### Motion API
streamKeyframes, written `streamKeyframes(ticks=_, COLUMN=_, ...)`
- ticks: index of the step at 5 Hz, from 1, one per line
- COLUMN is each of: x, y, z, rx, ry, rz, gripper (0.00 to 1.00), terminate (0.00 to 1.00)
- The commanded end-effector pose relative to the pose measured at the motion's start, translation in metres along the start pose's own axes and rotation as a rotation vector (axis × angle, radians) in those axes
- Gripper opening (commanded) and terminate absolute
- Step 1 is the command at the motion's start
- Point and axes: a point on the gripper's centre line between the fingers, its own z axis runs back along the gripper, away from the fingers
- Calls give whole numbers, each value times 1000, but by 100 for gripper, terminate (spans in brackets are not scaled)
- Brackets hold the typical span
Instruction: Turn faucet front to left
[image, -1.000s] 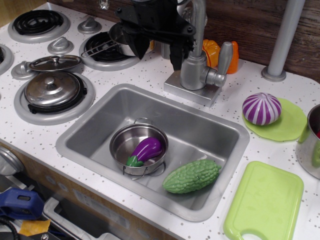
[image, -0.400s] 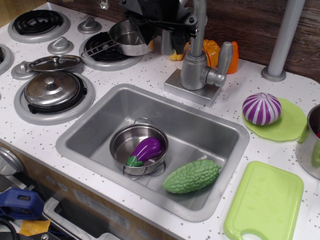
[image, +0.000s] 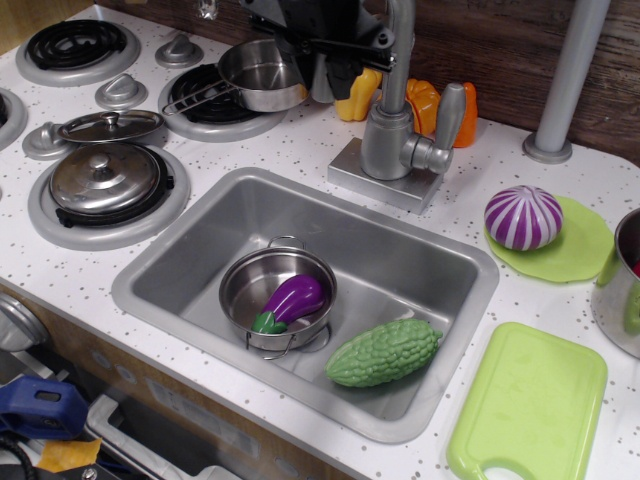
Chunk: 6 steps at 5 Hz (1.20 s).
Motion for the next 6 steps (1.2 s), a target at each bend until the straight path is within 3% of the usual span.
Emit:
streamKeyframes(ticks=1, x=10, y=34, z=-3, rx=94, ry=-84, rz=-97, gripper=0, terminate=0)
streamKeyframes(ticks=2, x=18, y=56, z=-8, rx=123, ry=-126, rz=-145, gripper=0, terminate=0)
streamKeyframes(ticks=4, x=47, y=92, z=-29, rx=89, ry=-197, rz=-216, gripper=0, terminate=0)
streamKeyframes(ticks=6, x=65, y=97, z=-37, rx=71, ry=-229, rz=-217, gripper=0, terminate=0)
